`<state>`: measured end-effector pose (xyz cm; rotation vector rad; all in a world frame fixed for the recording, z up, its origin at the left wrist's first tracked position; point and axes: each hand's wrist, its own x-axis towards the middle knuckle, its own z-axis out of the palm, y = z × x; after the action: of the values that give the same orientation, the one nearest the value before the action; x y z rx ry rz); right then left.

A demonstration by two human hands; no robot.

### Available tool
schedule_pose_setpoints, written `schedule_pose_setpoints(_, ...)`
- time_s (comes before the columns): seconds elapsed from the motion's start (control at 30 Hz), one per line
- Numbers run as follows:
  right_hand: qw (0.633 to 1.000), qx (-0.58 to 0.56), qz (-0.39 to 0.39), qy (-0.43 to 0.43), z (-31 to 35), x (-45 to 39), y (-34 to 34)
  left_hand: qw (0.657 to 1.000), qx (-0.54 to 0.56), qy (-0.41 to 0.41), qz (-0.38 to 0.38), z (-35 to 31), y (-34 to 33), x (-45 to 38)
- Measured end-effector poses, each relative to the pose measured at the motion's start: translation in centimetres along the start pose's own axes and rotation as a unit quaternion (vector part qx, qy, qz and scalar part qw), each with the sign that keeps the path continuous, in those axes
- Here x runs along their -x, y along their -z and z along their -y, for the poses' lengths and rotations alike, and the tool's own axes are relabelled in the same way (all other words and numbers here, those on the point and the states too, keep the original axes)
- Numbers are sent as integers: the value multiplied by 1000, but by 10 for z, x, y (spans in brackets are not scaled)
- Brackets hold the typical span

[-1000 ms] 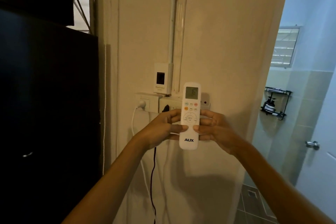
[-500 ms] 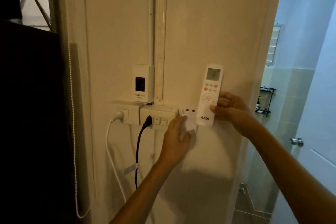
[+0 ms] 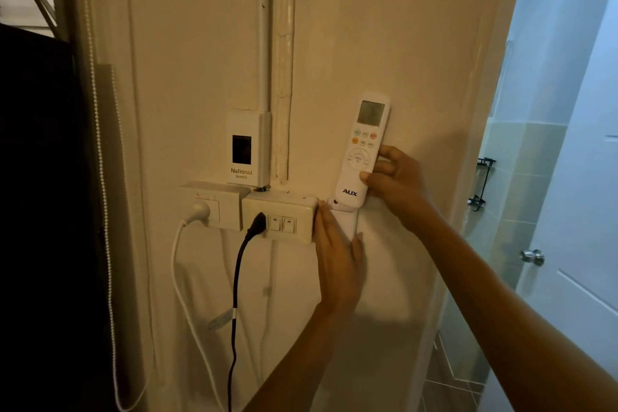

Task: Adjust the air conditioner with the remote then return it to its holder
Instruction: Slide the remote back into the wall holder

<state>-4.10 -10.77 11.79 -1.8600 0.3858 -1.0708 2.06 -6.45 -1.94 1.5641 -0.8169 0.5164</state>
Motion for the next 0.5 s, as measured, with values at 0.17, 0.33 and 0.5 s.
schedule_pose_setpoints(0.17,999,39,-14,18,-6,2,-8,1000,-11,-5,-9,3,-3,1)
schedule_pose_setpoints(0.33,997,74,-17,28,-11,5,-17,1000,-12,-4,-6,4,-4,1)
schedule_pose_setpoints(0.5,989,143,-7,38,-15,8,-20,999,-39,-5,13,5,-8,1)
